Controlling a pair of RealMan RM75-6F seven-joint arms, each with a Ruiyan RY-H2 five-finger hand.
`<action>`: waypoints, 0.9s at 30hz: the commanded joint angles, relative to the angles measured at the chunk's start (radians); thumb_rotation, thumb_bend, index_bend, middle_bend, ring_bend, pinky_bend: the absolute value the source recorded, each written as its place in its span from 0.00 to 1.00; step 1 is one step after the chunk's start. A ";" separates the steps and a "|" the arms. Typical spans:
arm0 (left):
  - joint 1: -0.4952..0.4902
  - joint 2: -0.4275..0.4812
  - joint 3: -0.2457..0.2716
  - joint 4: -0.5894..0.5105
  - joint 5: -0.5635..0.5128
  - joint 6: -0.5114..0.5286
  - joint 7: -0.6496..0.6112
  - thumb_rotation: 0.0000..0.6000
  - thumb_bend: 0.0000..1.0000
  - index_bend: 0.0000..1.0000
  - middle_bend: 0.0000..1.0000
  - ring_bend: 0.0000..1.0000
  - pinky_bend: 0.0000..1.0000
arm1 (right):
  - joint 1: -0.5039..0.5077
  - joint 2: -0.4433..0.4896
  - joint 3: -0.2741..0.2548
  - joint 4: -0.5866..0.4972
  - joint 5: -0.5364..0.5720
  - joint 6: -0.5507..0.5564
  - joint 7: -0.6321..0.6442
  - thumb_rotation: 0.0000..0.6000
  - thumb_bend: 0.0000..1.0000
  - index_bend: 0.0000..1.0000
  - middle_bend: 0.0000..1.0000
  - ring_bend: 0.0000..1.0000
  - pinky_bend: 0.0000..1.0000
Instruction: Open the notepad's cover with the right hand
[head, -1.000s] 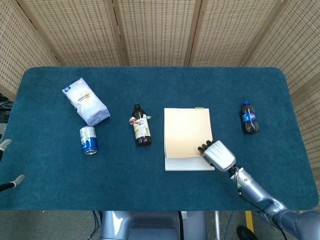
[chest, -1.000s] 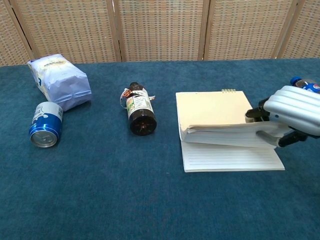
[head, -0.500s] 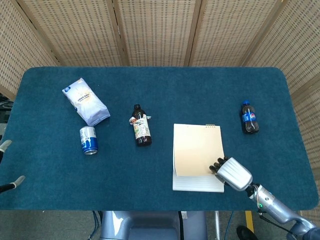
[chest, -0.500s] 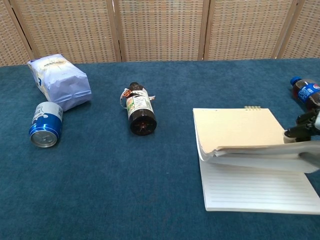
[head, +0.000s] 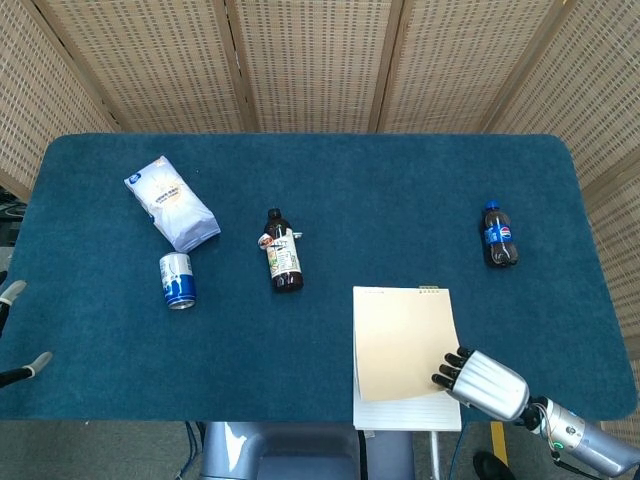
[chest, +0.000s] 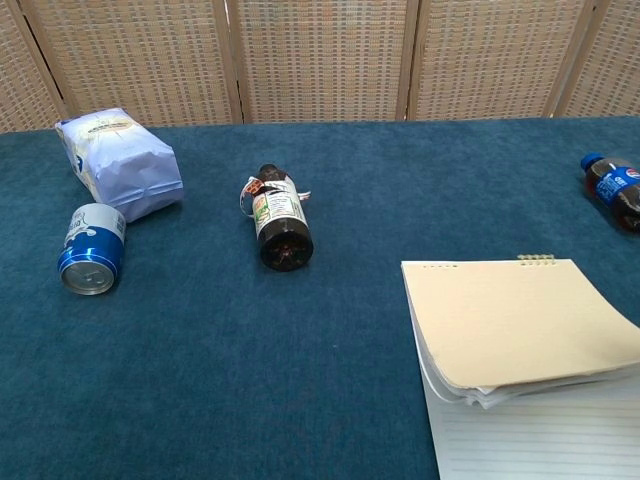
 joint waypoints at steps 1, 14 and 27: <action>0.000 -0.001 0.001 -0.001 0.000 -0.001 0.003 1.00 0.00 0.00 0.00 0.00 0.00 | 0.002 0.002 0.012 -0.002 0.000 0.016 0.026 1.00 0.67 0.64 0.65 0.54 0.67; -0.005 0.000 -0.004 0.000 -0.012 -0.011 0.001 1.00 0.00 0.00 0.00 0.00 0.00 | 0.153 0.192 0.215 -0.447 0.423 -0.372 0.221 1.00 0.72 0.64 0.65 0.54 0.67; -0.036 0.002 -0.027 0.000 -0.085 -0.077 0.011 1.00 0.00 0.00 0.00 0.00 0.00 | 0.375 0.132 0.452 -0.322 1.304 -0.960 0.042 1.00 0.72 0.64 0.66 0.54 0.67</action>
